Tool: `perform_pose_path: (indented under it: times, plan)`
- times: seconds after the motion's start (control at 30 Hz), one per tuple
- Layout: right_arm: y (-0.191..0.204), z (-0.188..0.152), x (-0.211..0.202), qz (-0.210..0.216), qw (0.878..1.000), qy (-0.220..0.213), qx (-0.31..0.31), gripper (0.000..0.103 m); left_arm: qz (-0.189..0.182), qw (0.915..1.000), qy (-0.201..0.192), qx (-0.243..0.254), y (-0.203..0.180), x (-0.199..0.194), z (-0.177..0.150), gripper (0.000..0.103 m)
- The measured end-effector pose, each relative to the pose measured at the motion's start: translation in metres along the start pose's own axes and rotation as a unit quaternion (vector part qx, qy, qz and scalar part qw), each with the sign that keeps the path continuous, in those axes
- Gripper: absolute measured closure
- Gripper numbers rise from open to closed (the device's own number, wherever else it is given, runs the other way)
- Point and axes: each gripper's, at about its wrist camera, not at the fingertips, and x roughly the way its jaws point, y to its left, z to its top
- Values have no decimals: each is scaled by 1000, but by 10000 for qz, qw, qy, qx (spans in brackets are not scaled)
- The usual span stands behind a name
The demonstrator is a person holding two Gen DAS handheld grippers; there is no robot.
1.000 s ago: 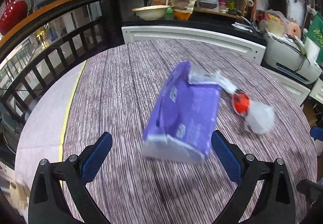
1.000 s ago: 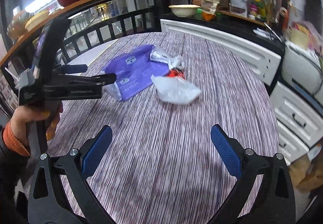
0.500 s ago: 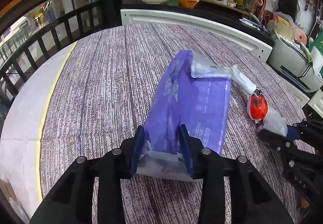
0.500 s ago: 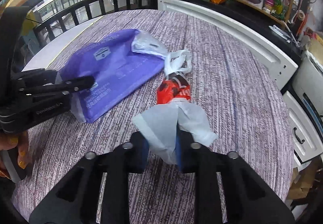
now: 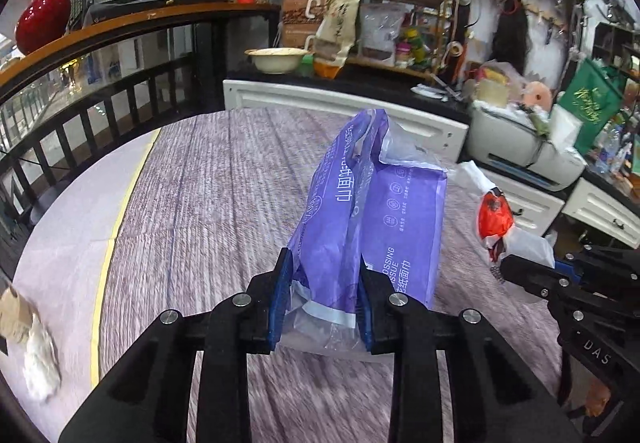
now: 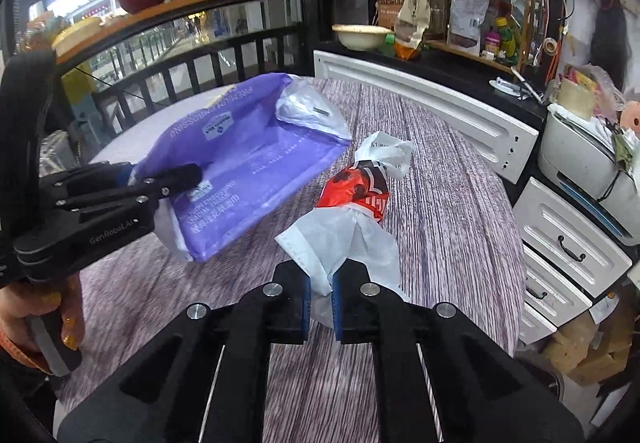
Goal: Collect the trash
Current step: 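Carry the white bag into the bin and open the right tool while the left tool carries the purple bag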
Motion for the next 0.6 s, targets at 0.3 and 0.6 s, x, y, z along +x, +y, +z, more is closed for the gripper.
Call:
perform_pose_path:
  times: [0.3,0.6]
  plan:
    - [-8,-42,-66,-55,9991,-384,152,94,-381,9990,-189,-100,-28,-45,-23,74]
    - [-23,-88,-104,-148,9975,-519,448,94,-603,9981,-104,100,-64,-62,-56,74]
